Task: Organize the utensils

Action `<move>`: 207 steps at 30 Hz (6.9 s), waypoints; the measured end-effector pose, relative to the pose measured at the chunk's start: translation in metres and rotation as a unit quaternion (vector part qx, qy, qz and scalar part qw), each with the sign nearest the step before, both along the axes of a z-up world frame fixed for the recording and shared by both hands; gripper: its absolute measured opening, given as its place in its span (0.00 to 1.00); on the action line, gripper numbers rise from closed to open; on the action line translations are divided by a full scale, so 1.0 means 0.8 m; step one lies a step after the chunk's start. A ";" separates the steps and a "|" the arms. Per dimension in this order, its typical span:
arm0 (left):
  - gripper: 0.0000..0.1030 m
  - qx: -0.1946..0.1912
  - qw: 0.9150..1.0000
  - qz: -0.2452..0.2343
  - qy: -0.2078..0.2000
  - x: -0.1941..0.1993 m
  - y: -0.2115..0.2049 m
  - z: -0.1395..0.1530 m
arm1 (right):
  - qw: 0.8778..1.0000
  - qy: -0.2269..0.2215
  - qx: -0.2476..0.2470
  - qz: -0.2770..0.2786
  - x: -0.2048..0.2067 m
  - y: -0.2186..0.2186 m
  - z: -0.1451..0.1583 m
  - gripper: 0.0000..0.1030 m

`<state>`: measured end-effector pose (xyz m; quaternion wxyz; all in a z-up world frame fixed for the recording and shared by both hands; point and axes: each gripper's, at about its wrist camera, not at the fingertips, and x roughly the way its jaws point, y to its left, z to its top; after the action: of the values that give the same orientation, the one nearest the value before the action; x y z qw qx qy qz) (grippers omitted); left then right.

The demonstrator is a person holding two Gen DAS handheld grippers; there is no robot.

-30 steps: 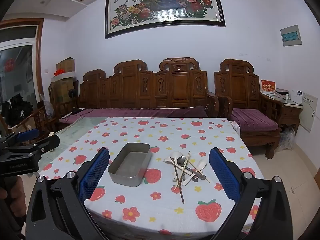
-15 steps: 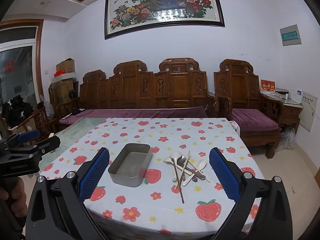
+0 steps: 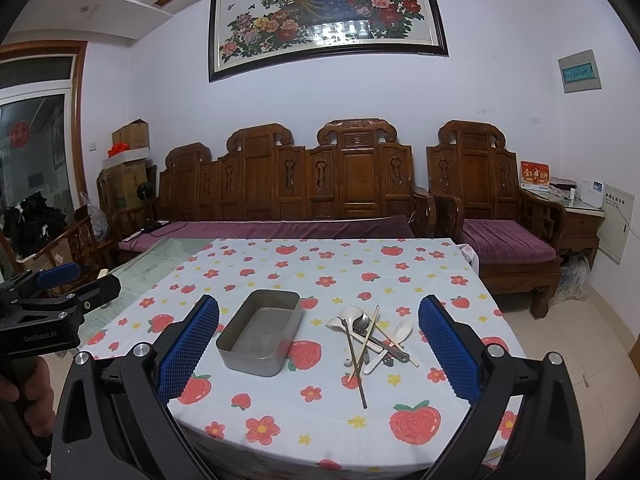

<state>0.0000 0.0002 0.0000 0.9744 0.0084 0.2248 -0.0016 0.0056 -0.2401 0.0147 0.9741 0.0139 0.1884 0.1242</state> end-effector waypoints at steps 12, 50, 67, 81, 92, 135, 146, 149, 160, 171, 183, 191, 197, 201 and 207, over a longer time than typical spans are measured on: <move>0.94 -0.001 1.000 0.000 -0.001 -0.001 0.000 0.000 | 1.000 -0.001 0.000 0.000 0.000 0.000 -0.001 0.98; 0.94 -0.001 1.000 0.000 -0.004 -0.002 0.000 0.000 | 1.000 -0.004 0.001 -0.001 -0.002 -0.005 0.009 0.98; 0.94 -0.012 0.999 -0.016 0.045 0.040 -0.015 -0.025 | 1.000 0.028 -0.006 0.010 0.025 -0.011 -0.025 0.98; 0.94 -0.005 0.995 -0.070 0.076 0.086 -0.053 -0.066 | 0.991 0.129 -0.023 0.023 0.122 -0.035 -0.118 0.41; 0.94 -0.005 0.988 -0.102 0.113 0.151 -0.079 -0.102 | 0.975 0.206 -0.044 0.071 0.206 -0.031 -0.187 0.23; 0.79 0.049 0.958 -0.175 0.220 0.280 -0.209 -0.220 | 0.966 0.253 -0.041 0.038 0.258 -0.133 -0.214 0.06; 0.45 0.035 0.944 -0.190 0.266 0.308 -0.236 -0.273 | 0.963 0.267 -0.033 0.028 0.263 -0.144 -0.229 0.06; 0.37 0.038 0.941 -0.195 0.274 0.306 -0.241 -0.281 | 0.962 0.270 -0.034 0.029 0.264 -0.143 -0.231 0.06; 0.15 0.045 0.936 -0.204 0.284 0.306 -0.245 -0.288 | 0.962 0.270 -0.037 0.033 0.261 -0.138 -0.232 0.06; 0.04 0.027 0.942 -0.189 0.277 0.298 -0.224 -0.271 | 0.963 0.263 -0.037 0.040 0.259 -0.134 -0.224 0.06; 0.04 0.008 0.954 -0.182 0.239 0.268 -0.178 -0.212 | 0.966 0.248 -0.047 0.061 0.248 -0.103 -0.208 0.06; 0.04 0.022 0.964 -0.161 0.209 0.261 -0.118 -0.184 | 0.966 0.237 -0.068 0.084 0.239 -0.052 -0.198 0.06; 0.04 0.008 0.967 -0.140 0.213 0.270 -0.066 -0.181 | 0.963 0.237 -0.074 0.102 0.239 -0.016 -0.197 0.06; 0.04 0.003 0.969 -0.124 0.215 0.276 -0.037 -0.186 | 0.961 0.242 -0.075 0.106 0.244 0.004 -0.202 0.06; 0.04 -0.009 0.967 -0.102 0.235 0.281 -0.002 -0.207 | 0.959 0.249 -0.081 0.112 0.254 0.029 -0.207 0.06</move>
<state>0.2251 -0.0015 -0.1659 0.8890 0.0224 0.4451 -0.1050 0.2086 -0.2166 -0.1510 0.8740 -0.0553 0.4352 0.2090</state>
